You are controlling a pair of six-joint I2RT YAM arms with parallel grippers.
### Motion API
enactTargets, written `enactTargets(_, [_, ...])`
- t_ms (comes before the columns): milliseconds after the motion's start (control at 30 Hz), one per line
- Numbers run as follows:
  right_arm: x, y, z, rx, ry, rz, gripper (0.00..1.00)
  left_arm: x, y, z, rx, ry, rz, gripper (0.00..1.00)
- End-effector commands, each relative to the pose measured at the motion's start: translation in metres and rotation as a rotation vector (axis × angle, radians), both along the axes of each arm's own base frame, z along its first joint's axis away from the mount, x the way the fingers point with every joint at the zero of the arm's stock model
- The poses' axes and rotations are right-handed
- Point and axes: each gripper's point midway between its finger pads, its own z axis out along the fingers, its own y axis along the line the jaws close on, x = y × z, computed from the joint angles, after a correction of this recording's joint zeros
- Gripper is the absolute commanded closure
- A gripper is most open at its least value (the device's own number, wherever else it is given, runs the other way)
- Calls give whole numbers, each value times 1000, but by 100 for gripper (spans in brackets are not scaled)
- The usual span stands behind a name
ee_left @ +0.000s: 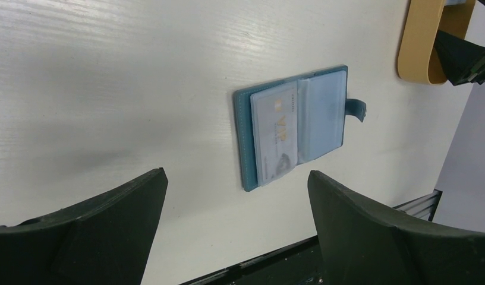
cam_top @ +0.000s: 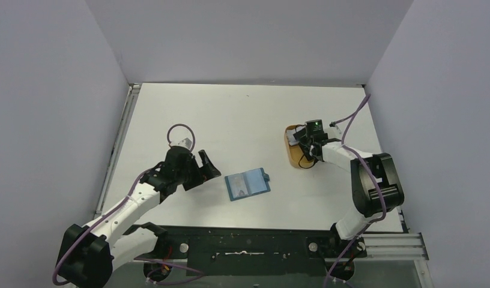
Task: Put the credit cards into the card holder
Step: Pick up the credit card from the storage box.
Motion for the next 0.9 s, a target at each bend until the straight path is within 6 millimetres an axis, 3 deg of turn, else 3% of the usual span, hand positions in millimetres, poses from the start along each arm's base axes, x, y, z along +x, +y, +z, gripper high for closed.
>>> enactTargets(0, [37,4,27,16,-132,-51,33,14,-8,17,-42,-63,-7,13])
enactTargets(200, [42,10,14,24,-91,-39,35,15,-10,14,-43,-54,-10,14])
enactTargets(333, [34,14,7,31,-71,-26,40,15,-11,12,-46,-43,-11,15])
enactTargets(600, [13,16,6,31,-75,-10,46,13,-11,7,-50,-32,-10,16])
enactTargets(867, [9,18,4,42,-79,6,57,11,-11,4,-54,-22,-10,17])
